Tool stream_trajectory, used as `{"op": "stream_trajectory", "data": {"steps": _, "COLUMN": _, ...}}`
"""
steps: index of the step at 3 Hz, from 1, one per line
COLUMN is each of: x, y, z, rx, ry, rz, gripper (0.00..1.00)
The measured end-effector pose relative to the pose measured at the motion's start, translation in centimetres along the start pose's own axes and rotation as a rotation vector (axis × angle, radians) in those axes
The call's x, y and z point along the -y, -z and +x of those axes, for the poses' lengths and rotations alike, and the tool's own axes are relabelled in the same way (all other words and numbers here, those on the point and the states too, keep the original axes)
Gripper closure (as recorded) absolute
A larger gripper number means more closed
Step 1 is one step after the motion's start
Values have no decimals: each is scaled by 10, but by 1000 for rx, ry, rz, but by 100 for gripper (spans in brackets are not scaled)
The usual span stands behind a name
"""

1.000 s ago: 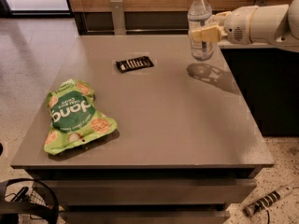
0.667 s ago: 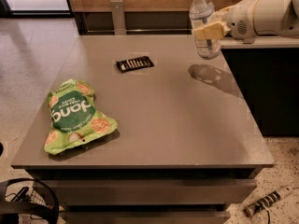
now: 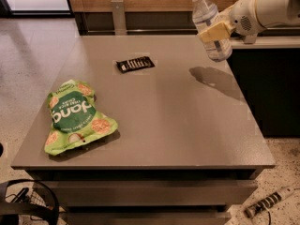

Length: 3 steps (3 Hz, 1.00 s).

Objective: Knock blue plastic bottle over

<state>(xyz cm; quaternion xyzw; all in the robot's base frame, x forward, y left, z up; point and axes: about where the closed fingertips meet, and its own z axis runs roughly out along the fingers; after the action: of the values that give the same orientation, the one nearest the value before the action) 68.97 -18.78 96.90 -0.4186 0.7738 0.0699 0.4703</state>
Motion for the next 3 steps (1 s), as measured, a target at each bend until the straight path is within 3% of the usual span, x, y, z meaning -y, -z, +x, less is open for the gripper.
{"op": "stream_trajectory", "data": {"steps": 1, "x": 1, "y": -5, "z": 15, "rx": -71, "ry": 17, "rz": 13, "gripper": 100}}
{"op": "stream_trajectory", "data": {"steps": 2, "x": -1, "y": -18, "z": 29, "rx": -121, "ry": 28, "rz": -9, "gripper": 100}}
{"op": "stream_trajectory", "data": {"steps": 3, "x": -7, "y": -38, "z": 42, "rx": -170, "ry": 37, "rz": -65, "gripper": 100}}
